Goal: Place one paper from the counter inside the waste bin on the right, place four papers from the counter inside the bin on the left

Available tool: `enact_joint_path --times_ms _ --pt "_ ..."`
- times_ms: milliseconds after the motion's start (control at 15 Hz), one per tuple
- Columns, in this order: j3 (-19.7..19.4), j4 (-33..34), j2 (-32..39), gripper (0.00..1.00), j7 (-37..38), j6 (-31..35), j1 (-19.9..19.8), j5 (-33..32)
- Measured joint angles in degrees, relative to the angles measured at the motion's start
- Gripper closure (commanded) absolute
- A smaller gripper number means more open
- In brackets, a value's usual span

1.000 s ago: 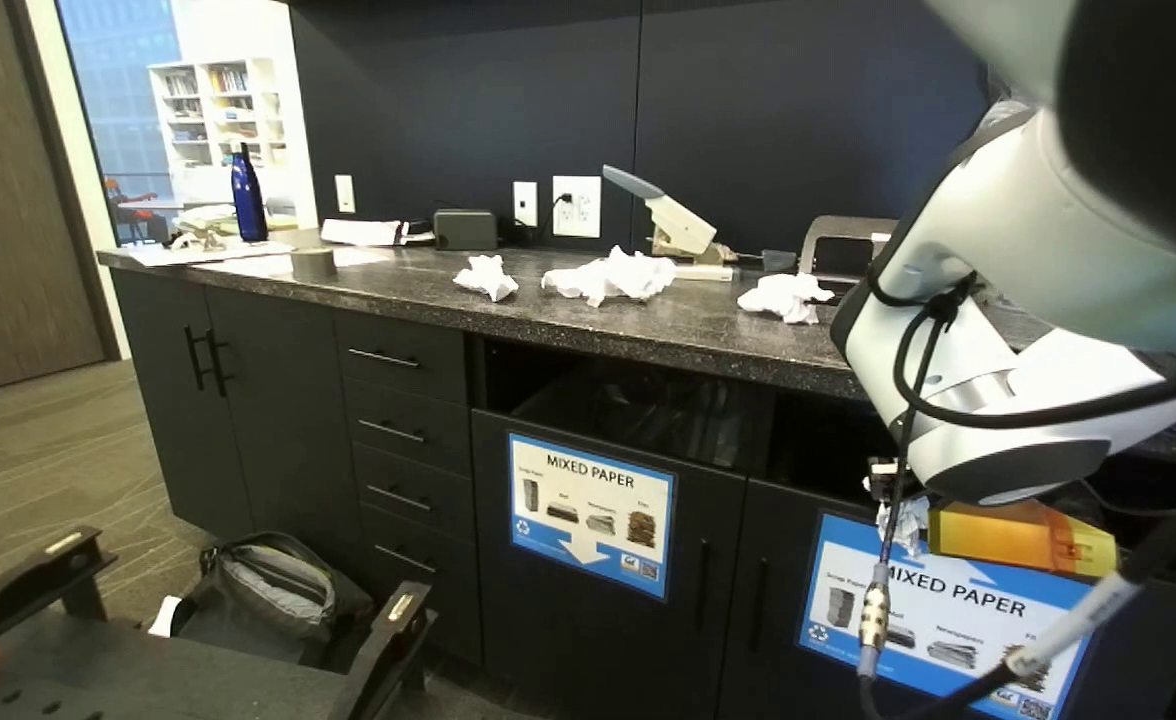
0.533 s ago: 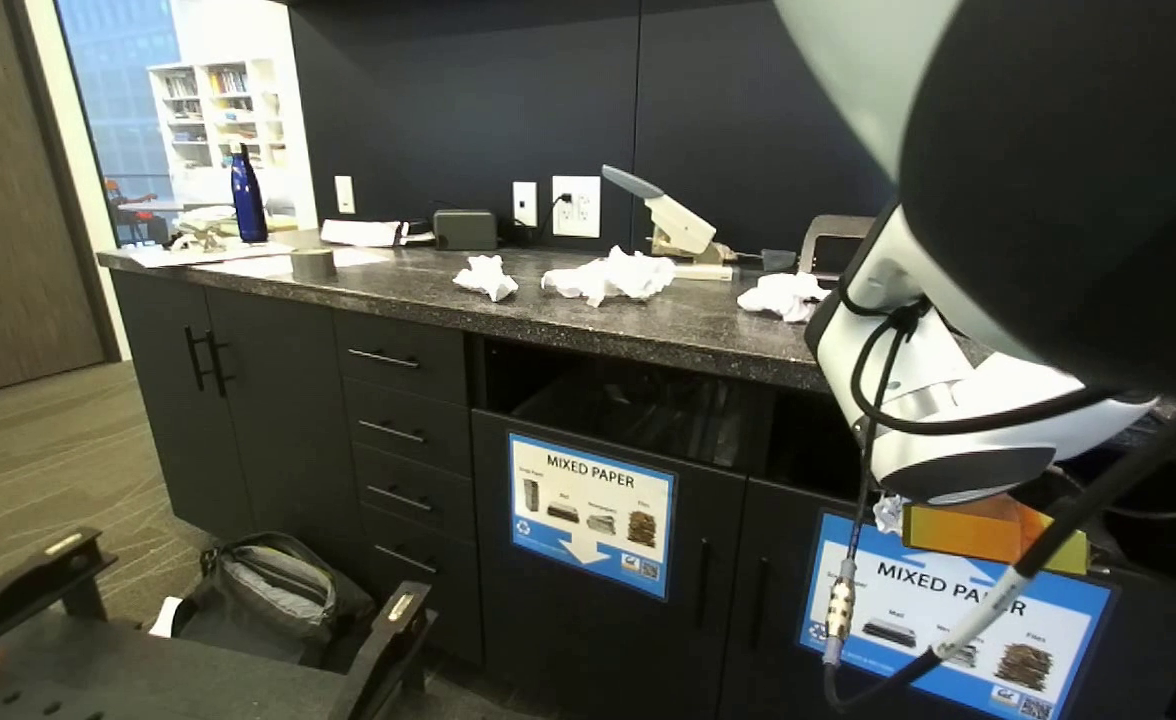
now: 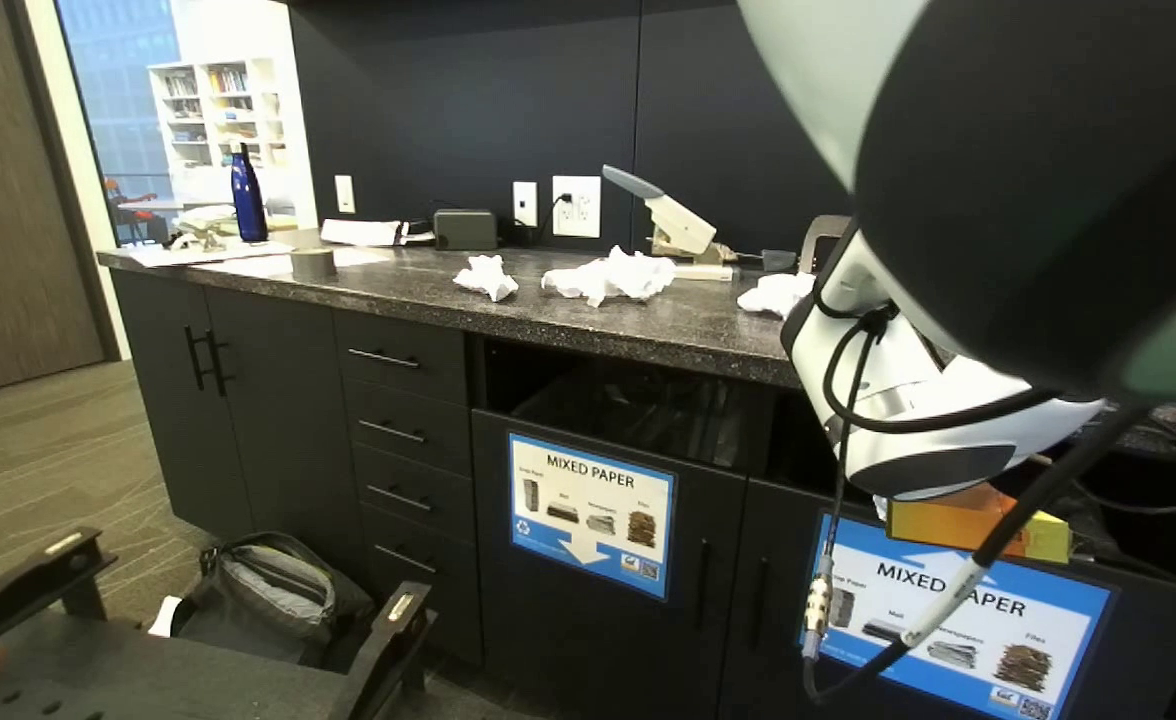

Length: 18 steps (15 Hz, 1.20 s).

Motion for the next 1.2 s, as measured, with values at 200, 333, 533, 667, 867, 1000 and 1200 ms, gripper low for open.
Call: enact_joint_path --times_ms 200,333,533,667,867,1000,1200 --pt "0.0 0.0 0.0 0.92 0.0 1.8 0.6 0.1" --pt "0.0 0.1 0.0 0.59 0.0 2.6 1.2 0.2" --pt "0.0 0.3 0.0 0.38 0.1 3.6 2.3 0.6" --pt "0.0 0.4 0.0 0.22 0.1 4.2 3.0 0.6" --pt "0.0 0.4 0.0 0.01 0.1 5.1 3.2 0.7" --pt "0.0 0.3 0.0 0.0 0.1 6.3 3.3 0.7" --pt "-0.3 0.2 0.0 0.0 0.1 9.8 3.8 0.7"
